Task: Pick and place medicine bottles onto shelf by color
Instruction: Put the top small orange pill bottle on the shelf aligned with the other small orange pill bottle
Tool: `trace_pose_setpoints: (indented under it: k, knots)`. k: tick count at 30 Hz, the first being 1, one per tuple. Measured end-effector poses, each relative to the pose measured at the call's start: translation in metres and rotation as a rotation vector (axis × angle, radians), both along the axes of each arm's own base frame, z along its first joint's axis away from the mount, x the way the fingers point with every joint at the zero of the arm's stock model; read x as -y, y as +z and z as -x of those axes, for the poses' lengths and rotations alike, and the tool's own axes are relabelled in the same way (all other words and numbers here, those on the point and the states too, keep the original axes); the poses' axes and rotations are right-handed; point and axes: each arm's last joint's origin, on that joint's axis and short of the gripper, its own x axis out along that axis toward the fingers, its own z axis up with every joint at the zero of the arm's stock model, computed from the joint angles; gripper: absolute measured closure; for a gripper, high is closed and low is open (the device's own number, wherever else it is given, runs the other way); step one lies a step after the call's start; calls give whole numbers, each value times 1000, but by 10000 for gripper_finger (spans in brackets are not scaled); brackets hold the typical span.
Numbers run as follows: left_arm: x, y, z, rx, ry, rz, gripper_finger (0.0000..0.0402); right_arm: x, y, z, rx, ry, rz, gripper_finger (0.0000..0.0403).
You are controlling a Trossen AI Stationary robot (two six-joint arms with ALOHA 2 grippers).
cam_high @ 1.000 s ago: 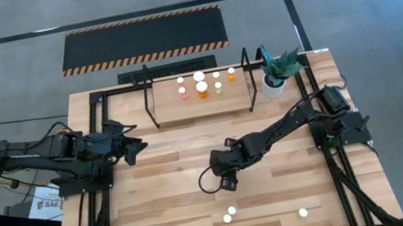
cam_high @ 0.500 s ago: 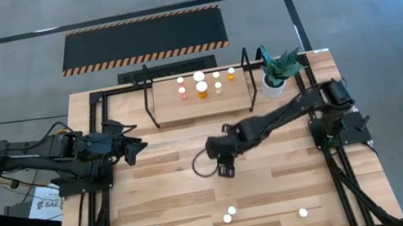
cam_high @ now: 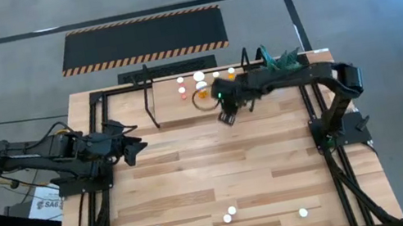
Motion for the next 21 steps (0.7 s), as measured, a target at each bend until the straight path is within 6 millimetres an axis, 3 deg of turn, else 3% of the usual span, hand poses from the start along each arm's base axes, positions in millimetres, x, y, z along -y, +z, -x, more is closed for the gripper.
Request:
trace_pose_setpoints:
  k: [4,9,15,21]
  knots:
    - [0,0,0,-1,2,-11,228,37,-6,12,3,-118,-3,271]
    - [-1,0,0,-3,14,-42,228,61,-5,15,70,-201,11,273]
    - [-2,1,0,10,62,-63,228,78,-4,24,125,-378,-22,271]
    - [-4,2,0,29,109,-66,228,78,-5,25,163,-513,-56,274]
